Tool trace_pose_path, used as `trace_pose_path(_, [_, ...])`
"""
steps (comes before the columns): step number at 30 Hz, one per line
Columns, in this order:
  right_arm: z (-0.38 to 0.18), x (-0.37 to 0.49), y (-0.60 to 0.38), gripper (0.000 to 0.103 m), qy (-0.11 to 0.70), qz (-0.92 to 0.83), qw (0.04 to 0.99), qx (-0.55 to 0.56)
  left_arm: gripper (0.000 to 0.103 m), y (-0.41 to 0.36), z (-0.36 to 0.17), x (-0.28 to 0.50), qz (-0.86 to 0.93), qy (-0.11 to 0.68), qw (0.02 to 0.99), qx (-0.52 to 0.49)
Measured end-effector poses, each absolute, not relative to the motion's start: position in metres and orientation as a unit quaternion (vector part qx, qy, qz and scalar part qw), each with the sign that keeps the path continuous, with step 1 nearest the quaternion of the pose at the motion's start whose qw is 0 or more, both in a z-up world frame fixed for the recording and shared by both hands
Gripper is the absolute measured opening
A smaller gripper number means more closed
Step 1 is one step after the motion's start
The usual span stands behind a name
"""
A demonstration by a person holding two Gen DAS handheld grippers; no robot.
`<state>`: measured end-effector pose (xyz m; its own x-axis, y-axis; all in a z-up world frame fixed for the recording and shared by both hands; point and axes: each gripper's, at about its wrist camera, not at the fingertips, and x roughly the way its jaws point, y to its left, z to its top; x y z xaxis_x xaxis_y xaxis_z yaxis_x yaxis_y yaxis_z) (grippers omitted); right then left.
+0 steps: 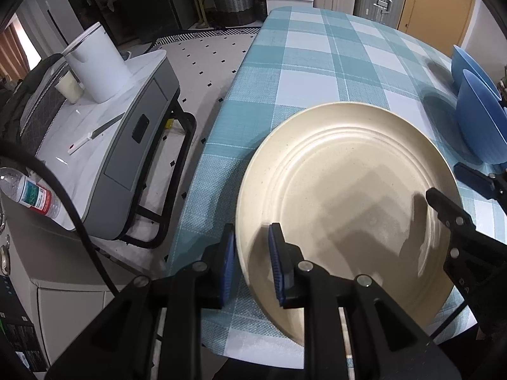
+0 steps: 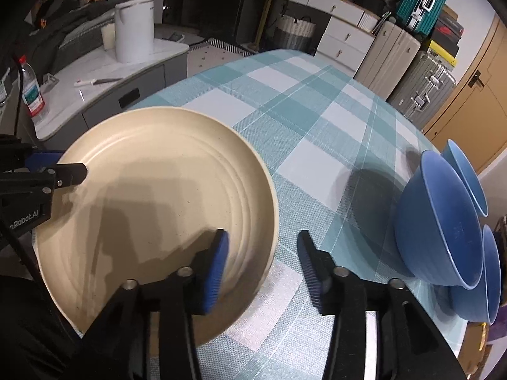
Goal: Organize plates and bowls
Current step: 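Carry the cream plate with both grippers and lower it onto the plate stack, then open both grippers to release the plate onto the stack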
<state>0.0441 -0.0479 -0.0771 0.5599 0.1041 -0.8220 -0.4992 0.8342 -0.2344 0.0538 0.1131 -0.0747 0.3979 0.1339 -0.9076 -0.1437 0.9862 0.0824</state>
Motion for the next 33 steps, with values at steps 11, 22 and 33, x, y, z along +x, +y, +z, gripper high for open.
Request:
trace_pose_path(11, [-0.051, 0.032, -0.06, 0.063, 0.39, 0.191, 0.878, -0.202, 0.023, 0.123, -0.065, 0.049, 0.093, 0.529, 0.842, -0.048])
trace_pose_path(22, [-0.016, 0.01, -0.097, 0.085, 0.355, 0.211, 0.9, -0.143, 0.045, 0.094, -0.032, 0.03, 0.082, 0.455, 0.886, -0.026])
trace_pose_path(33, [-0.002, -0.021, -0.174, 0.09, 0.302, 0.197, 0.932, -0.043, 0.048, 0.035, 0.004, 0.014, 0.028, 0.375, 0.927, -0.002])
